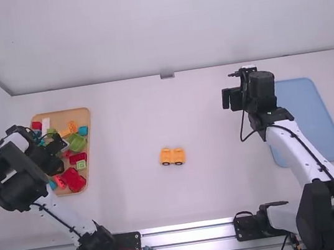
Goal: Assemble lego blocks to make yellow taxi
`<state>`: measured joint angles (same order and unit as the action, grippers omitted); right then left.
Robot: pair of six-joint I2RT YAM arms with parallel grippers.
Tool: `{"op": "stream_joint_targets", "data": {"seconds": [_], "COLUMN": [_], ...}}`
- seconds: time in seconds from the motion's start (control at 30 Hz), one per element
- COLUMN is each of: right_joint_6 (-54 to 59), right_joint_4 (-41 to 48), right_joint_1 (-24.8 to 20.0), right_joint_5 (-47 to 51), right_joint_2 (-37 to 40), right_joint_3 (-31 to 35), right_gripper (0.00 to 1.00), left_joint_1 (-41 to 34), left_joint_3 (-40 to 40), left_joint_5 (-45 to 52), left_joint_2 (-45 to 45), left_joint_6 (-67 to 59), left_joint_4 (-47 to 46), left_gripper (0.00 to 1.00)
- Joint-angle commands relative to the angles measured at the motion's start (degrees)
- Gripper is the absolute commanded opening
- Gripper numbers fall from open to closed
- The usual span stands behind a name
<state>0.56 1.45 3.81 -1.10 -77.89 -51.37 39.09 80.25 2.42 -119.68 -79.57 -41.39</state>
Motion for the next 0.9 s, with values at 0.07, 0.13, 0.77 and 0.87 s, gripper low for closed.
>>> {"op": "stream_joint_targets", "data": {"seconds": [0.07, 0.13, 0.77, 0.87], "right_joint_6": [-0.1, -0.2, -0.1, -0.1], "right_joint_4": [-0.2, -0.2, 0.2, 0.2], "right_joint_1": [0.3, 0.4, 0.3, 0.4], "right_joint_5": [-0.1, -0.1, -0.1, -0.1], "right_joint_2": [0.4, 0.4, 0.4, 0.4], "right_joint_3": [-1.6, -1.6, -1.6, -1.6], "right_gripper": [0.99, 0.99, 0.99, 0.99], "left_joint_1": [-0.1, -0.1, -0.5, -0.7], "left_joint_3": [-0.6, -0.7, 3.3, 5.6], "left_joint_5": [0.6, 0.5, 1.2, 1.7], "left_joint_2": [0.0, 0.0, 0.0, 0.0], "left_joint_6": [-0.6, 0.7, 4.7, 7.8], "left_joint_4": [-0.3, 0.2, -3.0, -5.0], "left_gripper": [0.57, 0.48, 0.30, 0.33]}}
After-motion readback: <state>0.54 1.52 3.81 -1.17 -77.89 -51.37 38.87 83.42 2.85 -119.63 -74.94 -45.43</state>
